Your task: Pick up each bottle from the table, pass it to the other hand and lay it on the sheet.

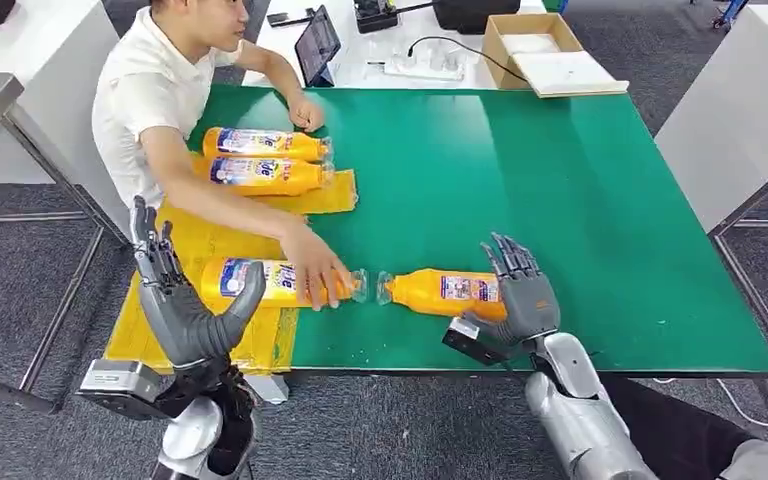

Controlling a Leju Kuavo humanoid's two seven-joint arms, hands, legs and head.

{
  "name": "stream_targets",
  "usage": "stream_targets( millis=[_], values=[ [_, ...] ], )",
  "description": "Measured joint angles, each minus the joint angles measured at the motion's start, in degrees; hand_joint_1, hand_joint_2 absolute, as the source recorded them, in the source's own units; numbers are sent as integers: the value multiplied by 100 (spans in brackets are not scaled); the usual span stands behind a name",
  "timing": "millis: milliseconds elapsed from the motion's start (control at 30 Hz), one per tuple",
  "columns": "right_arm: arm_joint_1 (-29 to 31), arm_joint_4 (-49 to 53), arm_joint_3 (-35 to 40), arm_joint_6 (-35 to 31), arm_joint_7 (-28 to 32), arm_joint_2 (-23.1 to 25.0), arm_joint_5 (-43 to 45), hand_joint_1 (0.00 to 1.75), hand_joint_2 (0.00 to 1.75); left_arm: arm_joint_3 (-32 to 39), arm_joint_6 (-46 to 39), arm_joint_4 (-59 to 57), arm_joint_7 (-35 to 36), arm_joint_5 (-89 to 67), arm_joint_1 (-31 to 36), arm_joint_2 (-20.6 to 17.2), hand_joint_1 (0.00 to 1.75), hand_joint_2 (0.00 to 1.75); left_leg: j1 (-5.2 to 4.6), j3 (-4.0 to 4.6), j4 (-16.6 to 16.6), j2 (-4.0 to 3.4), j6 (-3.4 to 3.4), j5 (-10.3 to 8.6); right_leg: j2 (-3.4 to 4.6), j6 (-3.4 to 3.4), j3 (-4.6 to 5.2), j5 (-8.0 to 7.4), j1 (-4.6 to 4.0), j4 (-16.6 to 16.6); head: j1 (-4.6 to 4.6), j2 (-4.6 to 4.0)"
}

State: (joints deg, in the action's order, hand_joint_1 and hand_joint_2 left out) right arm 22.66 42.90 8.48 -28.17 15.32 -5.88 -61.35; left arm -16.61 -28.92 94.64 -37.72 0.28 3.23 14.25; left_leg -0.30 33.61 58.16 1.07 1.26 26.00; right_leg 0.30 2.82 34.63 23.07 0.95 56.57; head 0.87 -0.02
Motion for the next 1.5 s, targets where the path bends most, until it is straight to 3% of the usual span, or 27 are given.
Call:
stream_targets(
  millis=[233,533,733,767,800,833,867,900,1200,1500],
  values=[
    [381,-963,0,369,-175,-39,55,0,175,17,129,-66,11,2,14,44,0,175,-2,-1,0,-5,0,0,2,1,-1,0,2,-1,2,0],
    [626,-1365,0,549,-212,-24,74,0,175,17,151,-138,13,-4,69,50,0,175,-1,-15,0,-8,0,0,3,0,-9,0,0,-2,0,0],
    [782,-1527,7,839,-848,-28,-230,0,175,9,166,-142,46,-22,83,50,0,175,-2,-46,0,-10,1,1,4,0,-41,0,0,-8,2,0],
    [788,-1545,9,841,-874,-28,-245,21,175,9,170,-142,46,-24,83,50,0,175,-2,-49,0,-9,1,1,4,0,-46,0,0,-8,2,0],
    [797,-1558,9,846,-889,-28,-256,96,175,9,175,-144,48,-24,83,50,0,175,-2,-50,0,-9,2,1,4,0,-47,0,1,-8,2,0],
    [822,-1588,13,881,-942,-28,-284,143,175,7,177,-144,52,-24,83,50,0,175,-3,-52,0,-10,2,1,4,1,-48,0,1,-9,0,0],
    [850,-1612,22,955,-1024,-28,-343,168,175,7,183,-144,65,-31,83,50,0,175,-3,-55,0,-12,2,1,5,1,-49,-1,1,-10,0,0],
    [871,-1632,33,1021,-1117,-33,-402,175,175,9,197,-144,79,-35,83,50,0,175,-3,-58,0,-13,2,1,5,1,-52,-1,1,-11,2,0],
    [1068,-1776,116,1594,-1444,-207,-524,175,175,7,528,-170,288,20,96,50,0,175,-3,-73,0,-8,10,-4,2,3,-68,-3,1,-13,0,0],
    [1078,-1859,-210,2074,-141,-262,567,175,175,-24,638,-348,330,94,202,52,0,175,-2,-72,0,-8,10,-2,4,3,-68,-2,0,-13,2,0]
  ],
)
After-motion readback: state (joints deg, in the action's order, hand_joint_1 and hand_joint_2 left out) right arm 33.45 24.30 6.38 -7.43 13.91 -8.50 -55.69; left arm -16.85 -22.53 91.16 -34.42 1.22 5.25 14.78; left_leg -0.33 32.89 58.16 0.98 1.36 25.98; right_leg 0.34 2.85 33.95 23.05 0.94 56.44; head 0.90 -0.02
